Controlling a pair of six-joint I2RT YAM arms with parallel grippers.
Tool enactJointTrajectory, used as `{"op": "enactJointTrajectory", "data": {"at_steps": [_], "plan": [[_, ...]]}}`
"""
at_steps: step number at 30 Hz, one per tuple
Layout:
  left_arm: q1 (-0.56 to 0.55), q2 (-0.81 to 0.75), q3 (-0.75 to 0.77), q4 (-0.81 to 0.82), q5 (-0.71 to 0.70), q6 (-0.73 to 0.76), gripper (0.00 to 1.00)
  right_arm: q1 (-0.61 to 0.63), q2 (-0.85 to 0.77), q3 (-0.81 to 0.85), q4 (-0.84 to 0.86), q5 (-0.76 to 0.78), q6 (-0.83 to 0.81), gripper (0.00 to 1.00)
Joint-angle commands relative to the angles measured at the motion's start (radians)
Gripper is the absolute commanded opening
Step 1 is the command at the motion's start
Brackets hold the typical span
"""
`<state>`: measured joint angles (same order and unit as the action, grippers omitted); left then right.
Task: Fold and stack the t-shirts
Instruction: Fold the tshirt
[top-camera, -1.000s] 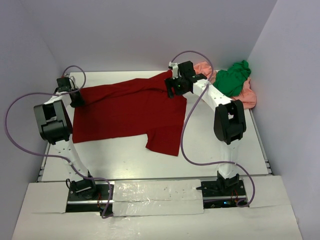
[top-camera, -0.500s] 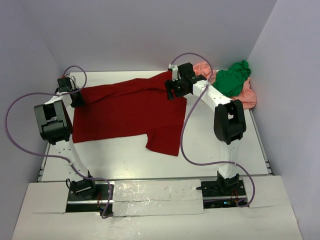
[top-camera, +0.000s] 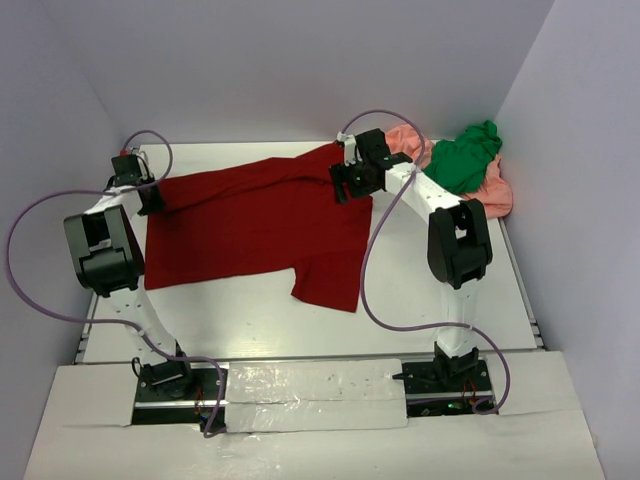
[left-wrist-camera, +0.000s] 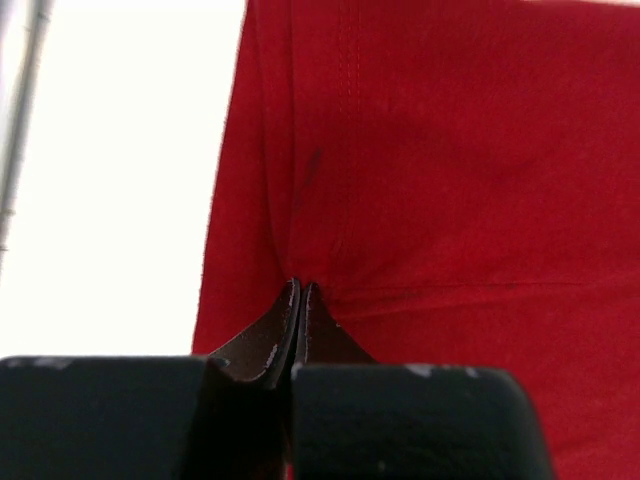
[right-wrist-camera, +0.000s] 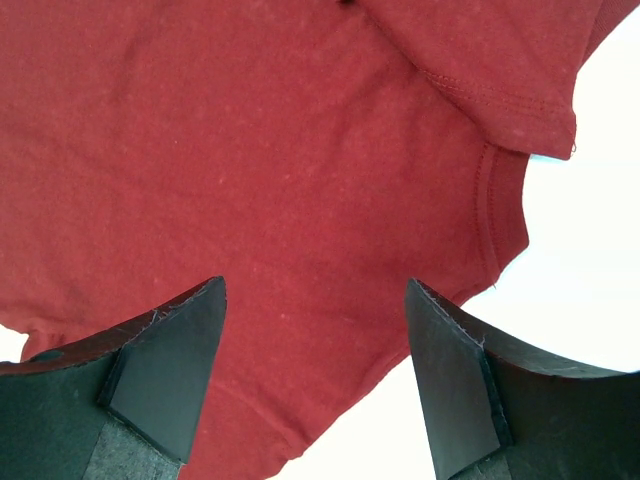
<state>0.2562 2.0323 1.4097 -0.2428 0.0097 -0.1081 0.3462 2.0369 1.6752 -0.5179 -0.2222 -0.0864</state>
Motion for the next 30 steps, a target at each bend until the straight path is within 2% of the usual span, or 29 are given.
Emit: {"op": "enactJointTrajectory", "data": {"at_steps": [1,18,20,21,24,28,30], "plan": [[0.006,-0.086,-0.005,0.042,-0.050,0.022,0.00,0.007,-0.032,-0.011,0.028,-0.011,0.005,0.78],[0.077,-0.141,-0.086,0.059,-0.082,0.056,0.00,0.010,-0.030,0.001,0.012,-0.003,0.007,0.78],[0.084,-0.142,-0.101,0.062,-0.071,0.056,0.03,0.011,-0.027,0.014,0.004,-0.002,0.007,0.78],[0.090,-0.141,-0.106,0.063,-0.062,0.058,0.25,0.014,-0.027,0.014,0.004,-0.002,0.007,0.78],[0.103,-0.127,-0.120,0.062,-0.022,0.062,0.77,0.019,-0.023,0.021,0.002,-0.002,0.007,0.78],[0.103,-0.129,-0.135,0.092,-0.019,0.055,0.99,0.019,-0.004,0.015,0.045,0.012,-0.009,0.79],[0.100,-0.136,-0.138,0.106,-0.002,0.042,0.99,0.019,0.031,0.040,0.067,0.018,-0.019,0.79]]}}
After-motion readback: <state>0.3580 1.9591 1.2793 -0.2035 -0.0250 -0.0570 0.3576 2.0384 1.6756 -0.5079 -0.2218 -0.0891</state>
